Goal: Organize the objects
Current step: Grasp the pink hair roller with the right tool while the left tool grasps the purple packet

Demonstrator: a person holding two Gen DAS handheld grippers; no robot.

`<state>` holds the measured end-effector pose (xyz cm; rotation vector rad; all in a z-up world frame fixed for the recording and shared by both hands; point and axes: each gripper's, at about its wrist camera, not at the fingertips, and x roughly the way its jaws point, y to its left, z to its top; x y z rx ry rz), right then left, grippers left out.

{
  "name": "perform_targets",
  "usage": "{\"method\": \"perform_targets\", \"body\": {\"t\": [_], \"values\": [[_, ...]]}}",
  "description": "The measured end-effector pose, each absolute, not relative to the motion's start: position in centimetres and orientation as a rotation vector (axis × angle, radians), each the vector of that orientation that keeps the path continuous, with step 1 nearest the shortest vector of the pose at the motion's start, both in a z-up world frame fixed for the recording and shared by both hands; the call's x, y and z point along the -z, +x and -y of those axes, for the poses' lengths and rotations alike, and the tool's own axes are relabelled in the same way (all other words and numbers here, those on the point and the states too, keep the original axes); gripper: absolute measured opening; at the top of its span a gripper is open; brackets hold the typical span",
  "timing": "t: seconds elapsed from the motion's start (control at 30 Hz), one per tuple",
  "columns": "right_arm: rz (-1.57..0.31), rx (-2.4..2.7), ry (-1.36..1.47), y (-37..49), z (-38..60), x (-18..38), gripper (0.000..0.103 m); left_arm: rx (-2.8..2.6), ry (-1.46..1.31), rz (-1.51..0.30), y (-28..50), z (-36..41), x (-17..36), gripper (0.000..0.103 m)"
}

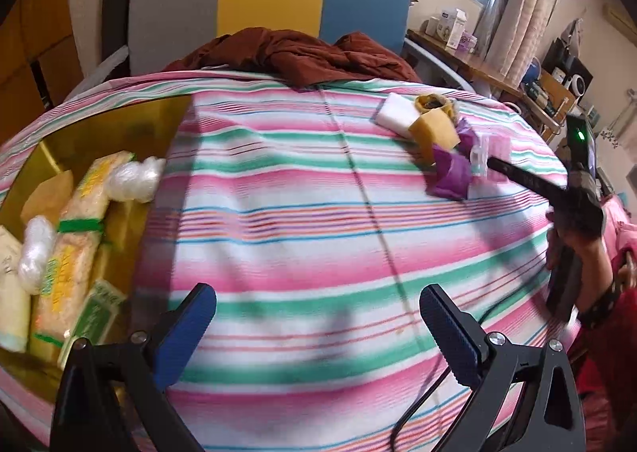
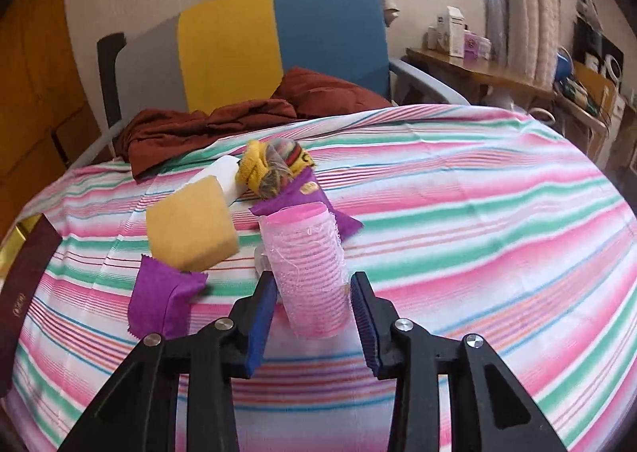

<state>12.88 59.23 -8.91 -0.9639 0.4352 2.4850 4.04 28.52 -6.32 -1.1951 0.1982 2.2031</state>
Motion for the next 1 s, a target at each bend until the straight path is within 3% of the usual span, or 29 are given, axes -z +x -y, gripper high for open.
{"method": "perform_targets", "body": {"t": [0.37,0.73,0.77,0.83,0.9,0.93,1.0], "values": [[-0.558,-2.345,-0.821,17.2,-59.3,9.5,0.037,-2.122,-1.139,-0.222,2.5,-38.3,7.5,0.103],[-0.585,-2.32,-0.748,18.3,-59.8,9.8,0.037,-2.149,-1.052,-0.395,1.9,-48.8,9.8,0.102],[-0.591,-2.317,-0.746,18.3,-59.9,9.9,0.038,-2.132,-1.062,-0.391,1.7,-49.2,10.0,0.097],[-0.594,-2.318,-0.746,18.3,-59.9,9.9,0.038,-2.075,-1.103,-0.365,1.2,-49.8,10.8,0.056],[-0.581,-2.318,-0.745,18.2,-59.7,9.9,0.038,-2.087,-1.091,-0.351,1.1,-49.6,10.9,0.05],[-0.573,-2.317,-0.749,18.1,-59.7,9.8,0.038,-2.079,-1.085,-0.332,1.0,-49.3,10.9,0.041],[-0.55,-2.318,-0.753,18.0,-59.4,9.8,0.038,-2.066,-1.068,-0.319,1.2,-48.8,11.0,0.038]]}}
